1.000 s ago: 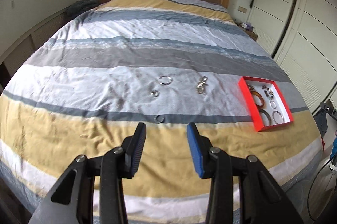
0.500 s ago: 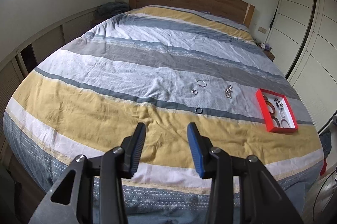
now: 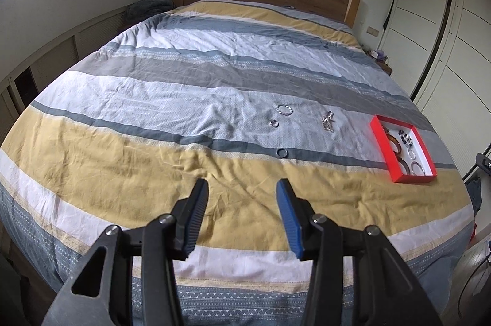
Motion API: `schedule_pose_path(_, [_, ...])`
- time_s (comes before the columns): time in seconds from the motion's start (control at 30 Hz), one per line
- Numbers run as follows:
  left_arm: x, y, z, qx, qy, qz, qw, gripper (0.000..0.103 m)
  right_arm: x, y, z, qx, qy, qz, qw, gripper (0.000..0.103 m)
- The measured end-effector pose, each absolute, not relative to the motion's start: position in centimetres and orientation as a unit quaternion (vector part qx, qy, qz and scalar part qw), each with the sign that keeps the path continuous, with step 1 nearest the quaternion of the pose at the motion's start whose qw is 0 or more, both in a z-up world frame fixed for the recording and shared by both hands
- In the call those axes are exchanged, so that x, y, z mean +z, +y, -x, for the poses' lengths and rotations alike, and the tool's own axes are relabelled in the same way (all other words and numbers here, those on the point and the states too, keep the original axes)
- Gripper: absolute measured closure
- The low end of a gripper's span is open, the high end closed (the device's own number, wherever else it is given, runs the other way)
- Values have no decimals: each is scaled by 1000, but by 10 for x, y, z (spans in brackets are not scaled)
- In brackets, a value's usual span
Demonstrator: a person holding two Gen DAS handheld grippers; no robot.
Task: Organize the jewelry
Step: 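Withdraw both open tools from the box back over the duvet, then move the left tool to the dark ring while the right tool approaches the small silver ring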
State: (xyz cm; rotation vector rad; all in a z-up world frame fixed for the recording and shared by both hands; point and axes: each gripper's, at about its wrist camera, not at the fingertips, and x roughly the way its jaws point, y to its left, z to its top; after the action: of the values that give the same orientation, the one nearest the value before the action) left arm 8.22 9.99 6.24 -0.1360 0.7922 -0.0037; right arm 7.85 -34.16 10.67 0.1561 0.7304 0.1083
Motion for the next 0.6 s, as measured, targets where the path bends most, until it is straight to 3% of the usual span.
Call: schedule_pose_path(0.6, [6,93,-159,-20,425,62,903,59,39,-248,-175,151,412,-44,897,61])
